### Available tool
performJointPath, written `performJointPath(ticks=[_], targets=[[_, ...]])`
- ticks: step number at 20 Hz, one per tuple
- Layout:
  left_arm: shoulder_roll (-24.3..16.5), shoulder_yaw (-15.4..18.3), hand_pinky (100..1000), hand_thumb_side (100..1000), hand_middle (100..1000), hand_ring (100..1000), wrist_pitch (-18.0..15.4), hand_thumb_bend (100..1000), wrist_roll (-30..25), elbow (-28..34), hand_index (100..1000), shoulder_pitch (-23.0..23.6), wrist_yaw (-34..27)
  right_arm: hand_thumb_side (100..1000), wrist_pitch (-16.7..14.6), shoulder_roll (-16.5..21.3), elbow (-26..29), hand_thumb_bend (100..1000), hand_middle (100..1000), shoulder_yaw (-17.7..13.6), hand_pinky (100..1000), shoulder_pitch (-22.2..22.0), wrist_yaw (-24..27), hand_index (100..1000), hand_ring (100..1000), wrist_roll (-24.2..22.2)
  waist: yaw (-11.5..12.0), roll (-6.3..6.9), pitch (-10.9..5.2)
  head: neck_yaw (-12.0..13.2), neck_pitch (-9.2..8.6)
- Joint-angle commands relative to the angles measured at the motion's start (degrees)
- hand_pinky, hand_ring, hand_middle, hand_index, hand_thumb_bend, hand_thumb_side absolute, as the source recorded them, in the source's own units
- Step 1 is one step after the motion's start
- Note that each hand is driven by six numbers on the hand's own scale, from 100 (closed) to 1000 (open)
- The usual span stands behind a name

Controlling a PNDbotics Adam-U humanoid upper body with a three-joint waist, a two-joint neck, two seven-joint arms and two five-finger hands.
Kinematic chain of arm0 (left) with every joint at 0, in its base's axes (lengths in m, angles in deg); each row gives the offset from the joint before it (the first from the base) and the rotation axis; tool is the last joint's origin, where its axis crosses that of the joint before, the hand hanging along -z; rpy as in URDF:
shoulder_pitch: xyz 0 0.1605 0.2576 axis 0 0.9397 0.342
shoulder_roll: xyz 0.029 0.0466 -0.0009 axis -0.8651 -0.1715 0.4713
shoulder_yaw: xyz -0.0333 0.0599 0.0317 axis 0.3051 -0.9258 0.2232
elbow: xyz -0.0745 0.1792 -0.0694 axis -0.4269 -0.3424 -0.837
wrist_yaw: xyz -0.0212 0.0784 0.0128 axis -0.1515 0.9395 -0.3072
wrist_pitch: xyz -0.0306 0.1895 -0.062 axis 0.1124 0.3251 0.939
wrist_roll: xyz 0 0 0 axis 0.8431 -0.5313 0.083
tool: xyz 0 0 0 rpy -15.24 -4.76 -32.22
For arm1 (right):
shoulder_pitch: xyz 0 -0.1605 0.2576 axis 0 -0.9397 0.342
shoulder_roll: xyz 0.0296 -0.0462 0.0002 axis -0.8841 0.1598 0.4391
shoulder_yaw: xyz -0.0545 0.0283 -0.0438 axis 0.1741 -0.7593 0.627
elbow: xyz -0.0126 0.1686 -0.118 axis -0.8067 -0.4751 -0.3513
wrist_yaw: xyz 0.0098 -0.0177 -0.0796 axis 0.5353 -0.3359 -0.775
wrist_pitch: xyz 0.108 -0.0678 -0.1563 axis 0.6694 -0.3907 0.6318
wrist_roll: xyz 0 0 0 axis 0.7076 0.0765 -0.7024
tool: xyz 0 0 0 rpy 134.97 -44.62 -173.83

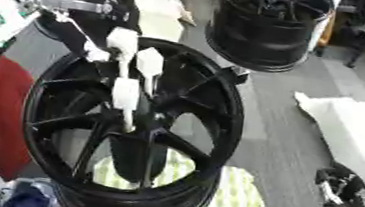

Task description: Pull the pin out of the wheel hub.

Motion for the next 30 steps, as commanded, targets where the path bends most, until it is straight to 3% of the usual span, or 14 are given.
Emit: performJointPath(ticks=[1, 6, 10, 11, 13, 14, 16, 17, 18, 19, 22, 24, 27, 30], targets=[[-5.42, 4.98, 590, 343, 413, 487, -12.0, 100, -14.54, 2.07, 674, 0.64, -1.71, 431, -0.07, 0.72, 0.52, 251, 678, -0.59, 686, 0.28, -0.01, 830, 673, 0.38, 0.44, 0.12, -0.9, -0.34, -0.14], [-11.59, 11.75, 589, 318, 417, 491, -8.09, 100, -14.54, 0.99, 683, 6.92, -3.46, 432, -0.06, 0.8, 0.47, 249, 678, -0.85, 686, 0.28, -0.08, 830, 673, 0.63, 1.5, 0.12, -0.87, -1.01, -0.14], [-13.88, 16.62, 603, 273, 437, 507, -5.2, 100, -14.54, -2.64, 709, 12.38, -3.66, 433, -0.04, 0.67, 0.49, 249, 678, -1.02, 687, 0.32, -0.09, 830, 673, 0.8, 2.21, 0.04, -0.61, -1.43, -0.14], [-14.03, 17.83, 620, 255, 455, 523, -4.45, 100, -14.54, -3.83, 725, 13.76, -3.83, 433, -0.03, 0.65, 0.48, 249, 678, -1.08, 687, 0.31, -0.07, 830, 673, 0.84, 2.41, 0.0, -0.51, -1.64, -0.14], [-14.02, 20.16, 708, 244, 582, 634, -3.07, 100, -14.54, -6.32, 821, 16.55, -3.86, 433, 0.01, 0.69, 0.46, 248, 678, -1.23, 687, 0.29, -0.05, 830, 673, 0.95, 2.68, -0.07, -0.36, -1.88, -0.14], [-13.91, 21.3, 742, 290, 647, 692, -2.43, 103, -14.54, -7.51, 857, 17.87, -3.38, 434, 0.04, 0.71, 0.47, 248, 678, -1.31, 687, 0.33, -0.04, 830, 673, 1.03, 2.75, -0.1, -0.29, -1.94, -0.14], [-13.23, 23.65, 780, 340, 730, 753, -1.21, 218, -14.54, -9.64, 897, 20.58, -1.96, 434, 0.06, 0.71, 0.51, 247, 678, -1.36, 687, 0.42, -0.03, 830, 673, 1.11, 2.85, -0.19, -0.18, -1.89, -0.14], [-12.47, 24.94, 806, 409, 778, 790, -0.64, 337, -14.54, -10.43, 918, 21.94, -1.47, 435, 0.09, 0.67, 0.51, 246, 678, -1.37, 687, 0.44, -0.01, 830, 673, 1.13, 2.9, -0.25, -0.13, -1.87, -0.14], [-11.83, 26.27, 806, 409, 778, 790, -0.2, 337, -14.54, -10.72, 918, 23.3, -1.08, 435, 0.11, 0.65, 0.5, 246, 678, -1.34, 687, 0.45, 0.0, 830, 673, 1.11, 2.87, -0.27, -0.11, -1.78, -0.14], [-11.08, 27.7, 837, 503, 828, 825, 0.3, 461, -14.26, -10.91, 942, 24.74, -0.64, 436, 0.12, 0.64, 0.51, 245, 678, -1.33, 687, 0.45, 0.02, 830, 673, 1.09, 2.87, -0.33, -0.05, -1.79, -0.14], [-8.17, 31.97, 840, 569, 845, 837, 2.45, 513, -12.24, -10.71, 958, 29.07, -0.91, 436, 0.16, 0.62, 0.53, 244, 677, -1.33, 687, 0.51, 0.13, 829, 673, 1.1, 2.71, -0.45, 0.14, -1.57, -0.14], [-6.18, 34.64, 829, 600, 839, 833, 3.84, 484, -10.91, -9.85, 952, 32.03, -2.09, 437, 0.19, 0.59, 0.54, 242, 677, -1.25, 687, 0.6, 0.22, 829, 672, 1.05, 2.61, -0.56, 0.34, -1.37, -0.14], [-2.77, 38.65, 778, 615, 793, 793, 6.3, 311, -8.46, -7.27, 923, 36.32, -4.45, 438, 0.21, 0.44, 0.59, 239, 677, -1.12, 687, 0.74, 0.38, 829, 672, 0.93, 2.54, -0.79, 0.53, -1.23, -0.14], [1.52, 43.14, 752, 610, 773, 777, 8.59, 258, -5.64, -2.93, 908, 39.22, -7.26, 438, 0.25, 0.22, 0.63, 234, 677, -1.08, 687, 0.92, 0.55, 829, 672, 0.87, 2.6, -1.21, 0.81, -1.23, -0.14]])
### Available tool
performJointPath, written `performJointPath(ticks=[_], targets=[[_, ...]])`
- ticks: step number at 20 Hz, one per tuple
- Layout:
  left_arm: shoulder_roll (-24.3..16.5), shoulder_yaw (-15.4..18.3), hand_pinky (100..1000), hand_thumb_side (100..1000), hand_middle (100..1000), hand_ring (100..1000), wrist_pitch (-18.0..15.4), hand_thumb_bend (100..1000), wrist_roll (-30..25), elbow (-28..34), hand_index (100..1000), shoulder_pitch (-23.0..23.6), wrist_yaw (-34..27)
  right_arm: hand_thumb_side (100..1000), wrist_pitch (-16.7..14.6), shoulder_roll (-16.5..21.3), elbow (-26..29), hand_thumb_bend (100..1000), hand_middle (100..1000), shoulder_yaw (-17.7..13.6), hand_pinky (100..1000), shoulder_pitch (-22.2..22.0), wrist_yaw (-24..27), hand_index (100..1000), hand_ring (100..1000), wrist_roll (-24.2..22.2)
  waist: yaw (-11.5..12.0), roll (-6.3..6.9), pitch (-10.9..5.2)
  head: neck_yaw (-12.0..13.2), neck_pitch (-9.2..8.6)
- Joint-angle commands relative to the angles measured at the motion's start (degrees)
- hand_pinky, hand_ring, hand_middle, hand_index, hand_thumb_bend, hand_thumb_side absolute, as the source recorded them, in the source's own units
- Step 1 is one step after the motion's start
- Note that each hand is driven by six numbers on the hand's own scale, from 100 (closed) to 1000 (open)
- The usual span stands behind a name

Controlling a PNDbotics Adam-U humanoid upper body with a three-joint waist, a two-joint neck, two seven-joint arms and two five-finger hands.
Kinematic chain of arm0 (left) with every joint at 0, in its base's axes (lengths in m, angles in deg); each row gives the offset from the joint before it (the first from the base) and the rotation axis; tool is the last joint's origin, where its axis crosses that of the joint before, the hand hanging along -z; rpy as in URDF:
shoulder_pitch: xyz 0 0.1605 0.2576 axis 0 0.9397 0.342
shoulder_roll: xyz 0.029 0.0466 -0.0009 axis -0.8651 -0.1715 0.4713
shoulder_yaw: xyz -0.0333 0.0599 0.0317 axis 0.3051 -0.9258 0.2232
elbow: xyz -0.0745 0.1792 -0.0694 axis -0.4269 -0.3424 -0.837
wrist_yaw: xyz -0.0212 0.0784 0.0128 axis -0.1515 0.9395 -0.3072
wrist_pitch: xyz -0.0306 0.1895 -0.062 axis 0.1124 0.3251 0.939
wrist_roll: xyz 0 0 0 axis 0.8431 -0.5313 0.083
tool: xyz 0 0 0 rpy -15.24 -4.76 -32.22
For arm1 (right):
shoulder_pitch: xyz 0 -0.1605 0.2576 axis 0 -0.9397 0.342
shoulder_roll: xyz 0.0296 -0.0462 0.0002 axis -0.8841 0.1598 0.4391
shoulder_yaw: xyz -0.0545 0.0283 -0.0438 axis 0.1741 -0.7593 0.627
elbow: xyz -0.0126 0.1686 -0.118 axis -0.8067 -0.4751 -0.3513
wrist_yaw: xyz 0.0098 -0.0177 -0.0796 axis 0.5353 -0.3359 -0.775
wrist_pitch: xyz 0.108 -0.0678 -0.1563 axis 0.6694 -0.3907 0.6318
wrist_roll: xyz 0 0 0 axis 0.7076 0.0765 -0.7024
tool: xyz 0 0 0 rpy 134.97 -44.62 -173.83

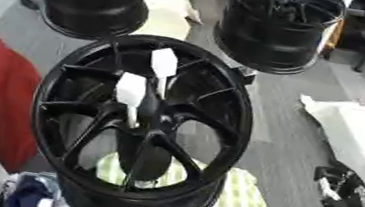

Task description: Pull the pin out of the wheel hub.

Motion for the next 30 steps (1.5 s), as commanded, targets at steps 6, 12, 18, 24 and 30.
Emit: performJointPath(ticks=[6, 12, 18, 24, 30], targets=[[14.43, 8.53, 710, 602, 737, 745, 10.45, 160, 12.89, 18.58, 887, 5.58, -12.27, 446, 0.17, 0.09, 0.8, 221, 676, 0.24, 687, 1.45, 0.72, 827, 672, -0.28, -0.08, -0.49, 0.65, 0.55, -0.14], [26.66, 10.26, 683, 558, 701, 715, 20.77, 105, 24.09, 30.85, 874, 7.34, -11.39, 447, 0.23, -0.25, 0.91, 218, 676, 0.36, 686, 1.74, 1.08, 826, 672, -0.31, -0.12, -0.86, 1.18, 0.73, -0.14], [29.89, 9.36, 675, 547, 685, 701, 25.94, 100, 28.06, 35.49, 868, 9.3, -10.98, 448, 0.14, -0.5, 1.0, 217, 676, 0.47, 686, 1.65, 1.25, 826, 672, -0.35, -0.27, -0.79, 1.35, 0.32, -0.14], [30.8, 8.67, 670, 546, 675, 692, 27.36, 100, 28.22, 36.33, 863, 9.96, -10.55, 449, 0.06, -0.56, 1.04, 218, 676, 0.6, 686, 1.77, 1.17, 825, 672, -0.47, -0.2, -0.71, 1.28, 0.36, -0.14], [31.05, 8.35, 670, 546, 673, 690, 27.63, 100, 28.02, 36.76, 862, 10.32, -10.44, 448, 0.03, -0.61, 1.05, 219, 677, 0.54, 686, 1.62, 1.12, 825, 672, -0.42, -0.28, -0.71, 1.08, 0.42, -0.14]])
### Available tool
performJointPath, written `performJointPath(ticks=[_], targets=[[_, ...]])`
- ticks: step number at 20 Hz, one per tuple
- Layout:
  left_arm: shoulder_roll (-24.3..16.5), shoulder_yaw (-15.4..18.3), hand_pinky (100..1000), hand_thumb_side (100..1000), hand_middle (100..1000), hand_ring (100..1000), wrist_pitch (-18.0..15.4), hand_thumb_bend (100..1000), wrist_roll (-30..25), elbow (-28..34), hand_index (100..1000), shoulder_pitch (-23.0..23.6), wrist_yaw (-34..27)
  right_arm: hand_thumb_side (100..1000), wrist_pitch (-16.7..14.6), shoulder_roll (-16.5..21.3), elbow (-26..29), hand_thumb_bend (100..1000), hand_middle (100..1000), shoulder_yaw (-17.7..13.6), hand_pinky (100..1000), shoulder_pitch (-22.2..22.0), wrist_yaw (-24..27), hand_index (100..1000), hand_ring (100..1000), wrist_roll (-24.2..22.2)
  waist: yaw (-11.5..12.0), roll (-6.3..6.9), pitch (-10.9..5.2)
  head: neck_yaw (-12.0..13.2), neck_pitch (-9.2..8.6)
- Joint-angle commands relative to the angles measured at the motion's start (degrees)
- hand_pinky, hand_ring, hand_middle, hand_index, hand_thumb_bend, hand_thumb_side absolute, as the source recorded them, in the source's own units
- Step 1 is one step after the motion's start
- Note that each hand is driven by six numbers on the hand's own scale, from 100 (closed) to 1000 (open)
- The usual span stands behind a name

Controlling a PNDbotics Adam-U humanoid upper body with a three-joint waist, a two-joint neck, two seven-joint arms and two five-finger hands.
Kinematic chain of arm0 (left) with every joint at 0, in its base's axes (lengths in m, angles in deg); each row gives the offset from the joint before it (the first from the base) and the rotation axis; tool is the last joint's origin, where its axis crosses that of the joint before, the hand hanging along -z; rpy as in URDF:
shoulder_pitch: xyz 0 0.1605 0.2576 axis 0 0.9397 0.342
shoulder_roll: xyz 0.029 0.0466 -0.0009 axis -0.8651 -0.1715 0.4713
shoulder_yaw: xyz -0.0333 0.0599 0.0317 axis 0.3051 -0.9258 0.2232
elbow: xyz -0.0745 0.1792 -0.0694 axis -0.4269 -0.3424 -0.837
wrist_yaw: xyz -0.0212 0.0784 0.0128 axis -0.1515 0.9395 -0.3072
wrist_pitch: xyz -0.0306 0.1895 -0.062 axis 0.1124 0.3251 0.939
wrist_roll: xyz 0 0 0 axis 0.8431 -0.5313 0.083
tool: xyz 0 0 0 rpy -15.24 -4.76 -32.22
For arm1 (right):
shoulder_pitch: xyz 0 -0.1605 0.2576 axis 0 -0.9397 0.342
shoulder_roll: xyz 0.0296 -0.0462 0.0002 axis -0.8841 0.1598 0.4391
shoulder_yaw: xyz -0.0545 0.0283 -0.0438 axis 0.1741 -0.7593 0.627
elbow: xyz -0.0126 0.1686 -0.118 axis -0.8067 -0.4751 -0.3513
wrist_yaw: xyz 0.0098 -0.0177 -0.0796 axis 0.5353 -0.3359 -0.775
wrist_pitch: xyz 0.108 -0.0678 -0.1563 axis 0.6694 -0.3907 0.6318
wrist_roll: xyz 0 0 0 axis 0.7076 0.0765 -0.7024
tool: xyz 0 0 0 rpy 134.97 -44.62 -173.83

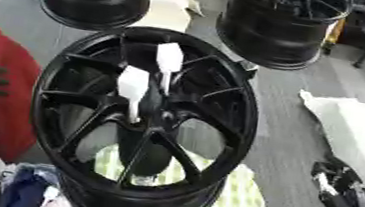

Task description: Pull the pin out of the wheel hub.

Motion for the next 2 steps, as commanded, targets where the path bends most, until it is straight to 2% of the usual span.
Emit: performJointPath(ticks=[1, 2], targets=[[-0.5, -0.27, 670, 546, 673, 690, 0.18, 100, -0.19, 1.52, 862, -0.16, 0.15, 448, -0.14, 0.37, 1.02, 219, 677, -0.15, 686, 0.2, 0.22, 825, 672, -0.06, -0.04, 0.12, -0.51, -0.04, -0.14], [-0.46, -0.24, 669, 545, 672, 690, 0.18, 100, -0.18, 1.57, 862, -0.09, 0.18, 449, -0.14, 0.39, 1.02, 219, 677, -0.16, 686, 0.19, 0.21, 825, 672, -0.06, -0.07, 0.13, -0.54, -0.01, -0.14]])
